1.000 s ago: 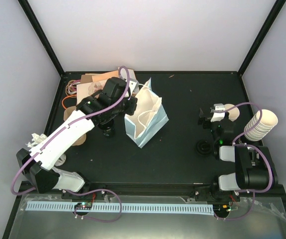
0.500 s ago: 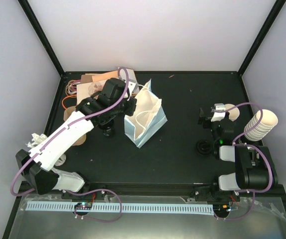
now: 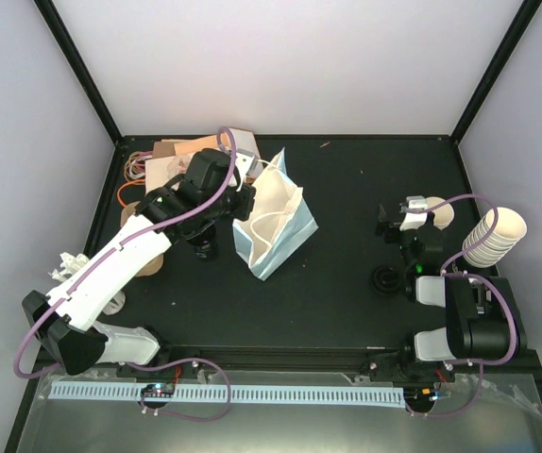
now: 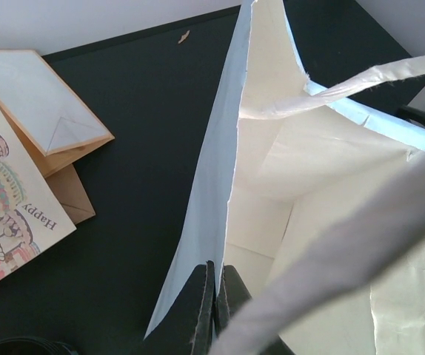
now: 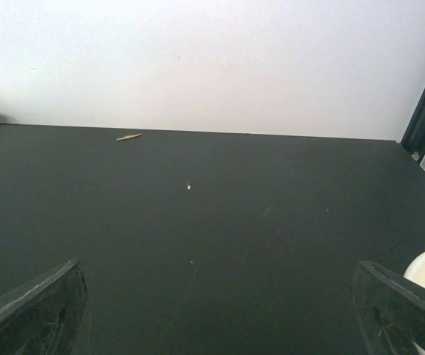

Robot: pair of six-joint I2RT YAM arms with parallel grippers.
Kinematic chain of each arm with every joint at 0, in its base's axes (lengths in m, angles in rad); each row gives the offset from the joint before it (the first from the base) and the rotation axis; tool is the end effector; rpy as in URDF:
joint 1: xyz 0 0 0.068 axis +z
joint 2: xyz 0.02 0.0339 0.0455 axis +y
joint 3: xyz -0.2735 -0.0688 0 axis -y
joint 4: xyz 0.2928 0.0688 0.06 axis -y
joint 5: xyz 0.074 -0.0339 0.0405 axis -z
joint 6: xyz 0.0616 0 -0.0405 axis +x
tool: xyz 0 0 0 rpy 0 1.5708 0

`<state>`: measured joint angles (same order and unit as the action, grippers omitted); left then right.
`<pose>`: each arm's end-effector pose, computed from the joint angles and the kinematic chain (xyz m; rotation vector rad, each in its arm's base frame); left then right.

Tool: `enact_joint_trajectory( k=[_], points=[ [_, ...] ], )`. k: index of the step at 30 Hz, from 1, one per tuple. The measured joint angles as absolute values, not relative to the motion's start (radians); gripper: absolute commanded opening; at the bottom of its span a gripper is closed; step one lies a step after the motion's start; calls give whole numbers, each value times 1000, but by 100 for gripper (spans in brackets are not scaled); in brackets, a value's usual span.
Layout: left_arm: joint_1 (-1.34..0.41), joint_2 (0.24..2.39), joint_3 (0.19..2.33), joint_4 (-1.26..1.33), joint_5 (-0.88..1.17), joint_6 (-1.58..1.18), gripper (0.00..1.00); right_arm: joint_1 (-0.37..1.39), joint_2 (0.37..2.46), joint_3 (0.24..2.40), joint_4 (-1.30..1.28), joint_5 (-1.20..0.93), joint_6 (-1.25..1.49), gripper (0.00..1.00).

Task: Pack the takeout coffee

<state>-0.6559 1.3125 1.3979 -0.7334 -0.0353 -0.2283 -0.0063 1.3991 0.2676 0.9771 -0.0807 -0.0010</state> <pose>0.2746 -0.2086 0.3809 0.4592 2.2082 -0.4438 0.2859 0.0032 0.1227 -0.0550 1.7242 0.0642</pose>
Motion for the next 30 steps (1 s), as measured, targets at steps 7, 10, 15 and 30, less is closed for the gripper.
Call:
enact_joint_trajectory(
  k=[7, 10, 15, 30],
  points=[
    [-656, 1312, 1398, -736, -23, -228, 2, -6, 1399, 268, 977, -81, -1, 100],
    [-656, 1312, 1398, -736, -21, -228, 1, -6, 1399, 268, 977, -81, -1, 100],
    [-656, 1312, 1398, -736, -19, -228, 2, -6, 1399, 268, 977, -81, -1, 100],
    [-656, 1313, 1398, -736, -2, -228, 2, -6, 1399, 268, 977, -81, -1, 100]
  ],
)
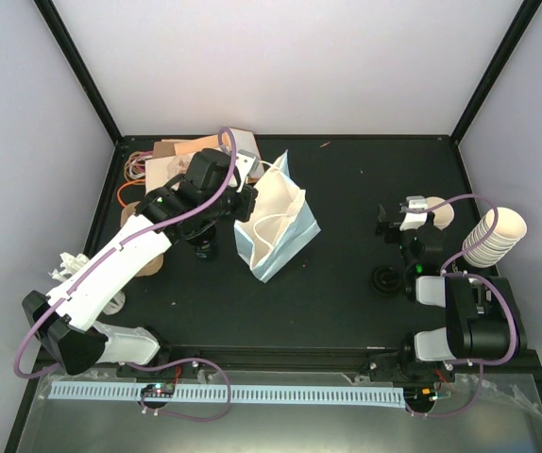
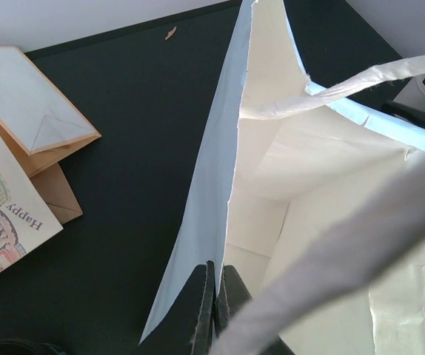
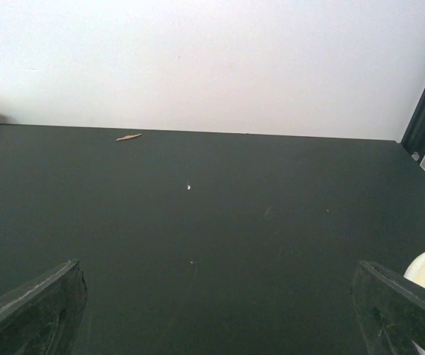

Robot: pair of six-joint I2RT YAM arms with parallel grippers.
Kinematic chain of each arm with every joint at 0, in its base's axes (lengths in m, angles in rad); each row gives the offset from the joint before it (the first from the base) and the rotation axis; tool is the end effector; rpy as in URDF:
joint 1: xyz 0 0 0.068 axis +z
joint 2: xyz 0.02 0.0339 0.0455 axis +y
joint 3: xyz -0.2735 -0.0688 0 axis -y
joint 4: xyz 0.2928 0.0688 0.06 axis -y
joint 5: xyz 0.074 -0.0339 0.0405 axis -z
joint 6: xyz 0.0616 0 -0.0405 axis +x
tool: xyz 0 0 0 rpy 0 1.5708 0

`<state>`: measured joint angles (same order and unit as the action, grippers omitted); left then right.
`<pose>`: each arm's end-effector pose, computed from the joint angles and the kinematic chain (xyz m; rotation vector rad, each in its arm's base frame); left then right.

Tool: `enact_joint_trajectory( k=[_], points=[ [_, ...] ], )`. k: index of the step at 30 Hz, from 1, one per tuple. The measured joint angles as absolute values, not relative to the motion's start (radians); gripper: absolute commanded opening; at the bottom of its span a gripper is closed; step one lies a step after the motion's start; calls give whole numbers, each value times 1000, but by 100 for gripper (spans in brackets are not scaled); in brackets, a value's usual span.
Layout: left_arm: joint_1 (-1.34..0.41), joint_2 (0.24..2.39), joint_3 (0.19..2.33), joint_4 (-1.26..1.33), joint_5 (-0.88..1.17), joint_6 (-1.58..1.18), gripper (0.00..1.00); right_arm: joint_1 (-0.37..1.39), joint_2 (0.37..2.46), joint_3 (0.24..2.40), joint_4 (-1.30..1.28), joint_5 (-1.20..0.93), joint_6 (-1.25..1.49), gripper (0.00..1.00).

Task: Pack the takeout coffee

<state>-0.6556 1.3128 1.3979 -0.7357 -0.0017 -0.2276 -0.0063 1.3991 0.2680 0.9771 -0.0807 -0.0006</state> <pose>0.2733 -0.2101 0.3805 0.4801 2.2134 -0.4779 0.2860 0.0032 0.1228 -0.0547 1.7239 0.0645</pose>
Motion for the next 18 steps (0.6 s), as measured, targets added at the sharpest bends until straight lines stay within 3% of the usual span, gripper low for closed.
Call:
enact_joint_trajectory(
  k=[18],
  points=[
    [-656, 1317, 1399, -738, 3, -208, 2, -6, 1399, 268, 977, -81, -1, 100]
  ],
)
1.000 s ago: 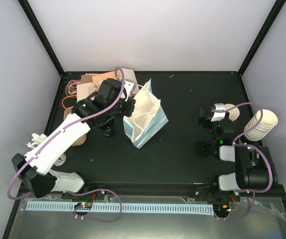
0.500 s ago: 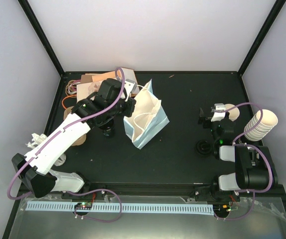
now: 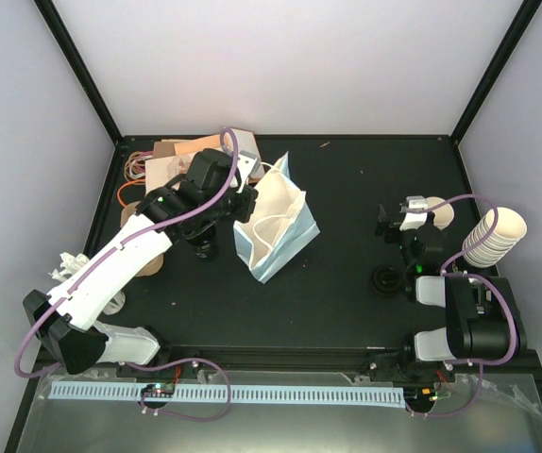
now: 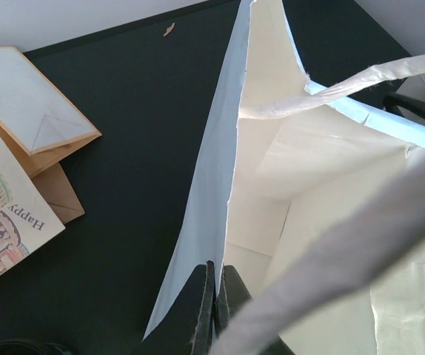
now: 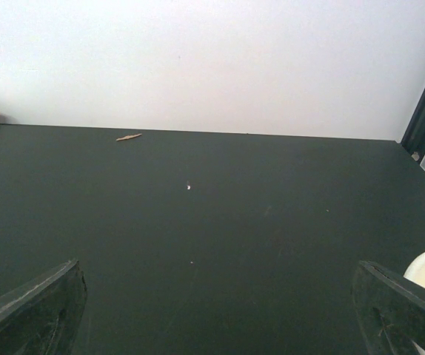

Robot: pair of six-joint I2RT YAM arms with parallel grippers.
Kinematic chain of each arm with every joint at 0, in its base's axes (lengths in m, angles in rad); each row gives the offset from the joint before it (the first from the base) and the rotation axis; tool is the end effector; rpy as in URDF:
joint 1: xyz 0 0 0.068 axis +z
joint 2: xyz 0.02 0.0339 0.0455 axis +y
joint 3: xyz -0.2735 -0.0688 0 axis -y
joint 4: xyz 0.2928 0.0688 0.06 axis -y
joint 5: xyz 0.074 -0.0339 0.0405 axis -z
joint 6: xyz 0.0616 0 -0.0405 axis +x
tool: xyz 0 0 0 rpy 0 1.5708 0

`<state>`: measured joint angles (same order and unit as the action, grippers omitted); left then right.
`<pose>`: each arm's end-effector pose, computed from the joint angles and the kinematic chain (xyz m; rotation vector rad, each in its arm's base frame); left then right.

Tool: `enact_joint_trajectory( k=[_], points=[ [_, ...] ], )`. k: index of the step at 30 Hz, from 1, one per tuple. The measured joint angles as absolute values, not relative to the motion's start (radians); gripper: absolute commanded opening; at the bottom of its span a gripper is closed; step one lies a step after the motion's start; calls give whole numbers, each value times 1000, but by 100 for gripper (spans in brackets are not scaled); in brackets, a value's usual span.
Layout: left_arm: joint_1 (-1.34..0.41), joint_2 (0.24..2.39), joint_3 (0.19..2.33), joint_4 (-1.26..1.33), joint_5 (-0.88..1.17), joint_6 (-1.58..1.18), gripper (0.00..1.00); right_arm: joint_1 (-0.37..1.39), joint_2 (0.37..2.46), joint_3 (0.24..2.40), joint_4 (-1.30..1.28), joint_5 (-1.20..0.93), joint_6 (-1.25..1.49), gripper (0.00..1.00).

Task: Pack the takeout coffee

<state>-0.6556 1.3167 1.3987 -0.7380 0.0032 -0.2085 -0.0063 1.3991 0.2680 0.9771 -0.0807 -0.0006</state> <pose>0.2738 -0.2108 0.3793 0.5048 2.2124 -0.4710 0.2860 0.0032 0.1228 -0.0547 1.7239 0.0645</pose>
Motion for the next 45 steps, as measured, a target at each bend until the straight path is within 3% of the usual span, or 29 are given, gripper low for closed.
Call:
enact_joint_trajectory(
  k=[30, 45],
  points=[
    [-656, 1309, 1399, -770, 2, -192, 2, -4, 1390, 274, 960, -21, 6, 100],
    [-656, 1268, 1398, -769, -13, -192, 1, 310, 1003, 398, 458, 114, -40, 100]
  ],
)
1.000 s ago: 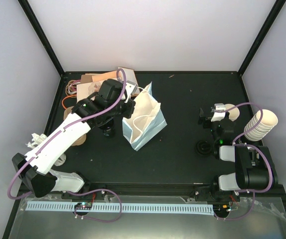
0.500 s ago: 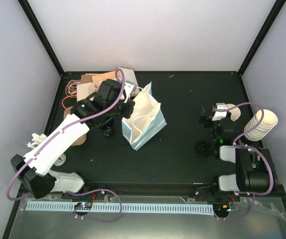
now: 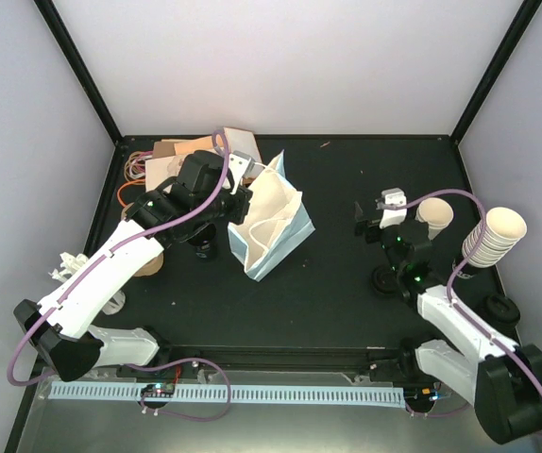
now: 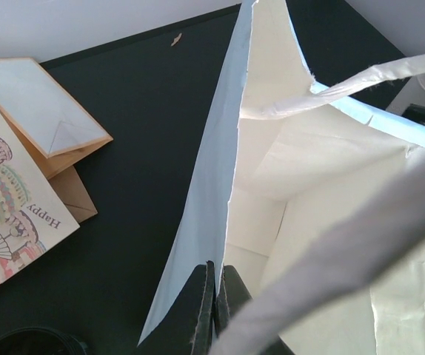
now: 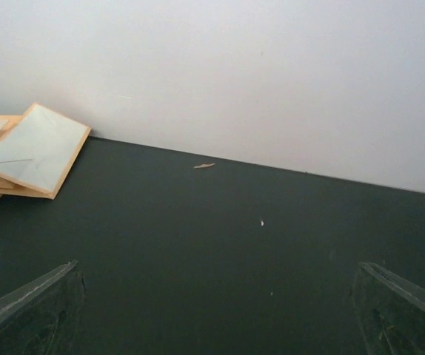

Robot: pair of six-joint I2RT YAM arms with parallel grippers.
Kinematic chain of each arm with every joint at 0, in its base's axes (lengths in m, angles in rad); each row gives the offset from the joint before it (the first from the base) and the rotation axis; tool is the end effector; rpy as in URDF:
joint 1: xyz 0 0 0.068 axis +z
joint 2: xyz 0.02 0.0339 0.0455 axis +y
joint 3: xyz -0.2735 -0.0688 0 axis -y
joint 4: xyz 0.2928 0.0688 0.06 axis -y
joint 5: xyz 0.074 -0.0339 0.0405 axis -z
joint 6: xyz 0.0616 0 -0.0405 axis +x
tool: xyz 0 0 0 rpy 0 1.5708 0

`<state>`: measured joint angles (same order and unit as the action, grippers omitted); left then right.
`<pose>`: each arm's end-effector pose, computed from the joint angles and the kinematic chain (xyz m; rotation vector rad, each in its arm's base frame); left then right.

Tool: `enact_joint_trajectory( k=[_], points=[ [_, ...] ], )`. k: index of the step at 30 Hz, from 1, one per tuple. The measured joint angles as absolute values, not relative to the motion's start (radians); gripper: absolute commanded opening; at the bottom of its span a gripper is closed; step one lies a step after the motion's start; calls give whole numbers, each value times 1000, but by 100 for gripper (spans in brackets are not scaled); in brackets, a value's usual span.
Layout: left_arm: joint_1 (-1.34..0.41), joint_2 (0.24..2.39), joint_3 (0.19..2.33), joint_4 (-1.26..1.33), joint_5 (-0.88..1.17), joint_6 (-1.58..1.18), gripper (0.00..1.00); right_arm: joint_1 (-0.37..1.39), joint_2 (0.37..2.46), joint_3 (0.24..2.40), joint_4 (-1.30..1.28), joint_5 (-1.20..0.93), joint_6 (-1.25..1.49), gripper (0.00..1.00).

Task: Pack the takeout coffee

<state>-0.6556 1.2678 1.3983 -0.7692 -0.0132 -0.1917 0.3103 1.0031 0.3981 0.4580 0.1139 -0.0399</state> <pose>0.2619 -0.2004 0.3913 0.5093 2.1889 -0.4512 0.2703 0.0793 0.2071 -0.2158 1.7043 0.1026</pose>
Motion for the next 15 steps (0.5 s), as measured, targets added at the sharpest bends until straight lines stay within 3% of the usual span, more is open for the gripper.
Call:
enact_joint_trajectory(
  k=[15],
  points=[
    [-656, 1272, 1398, -767, -17, -191, 2, 313, 850, 613, -127, 180, 329, 96]
  ],
)
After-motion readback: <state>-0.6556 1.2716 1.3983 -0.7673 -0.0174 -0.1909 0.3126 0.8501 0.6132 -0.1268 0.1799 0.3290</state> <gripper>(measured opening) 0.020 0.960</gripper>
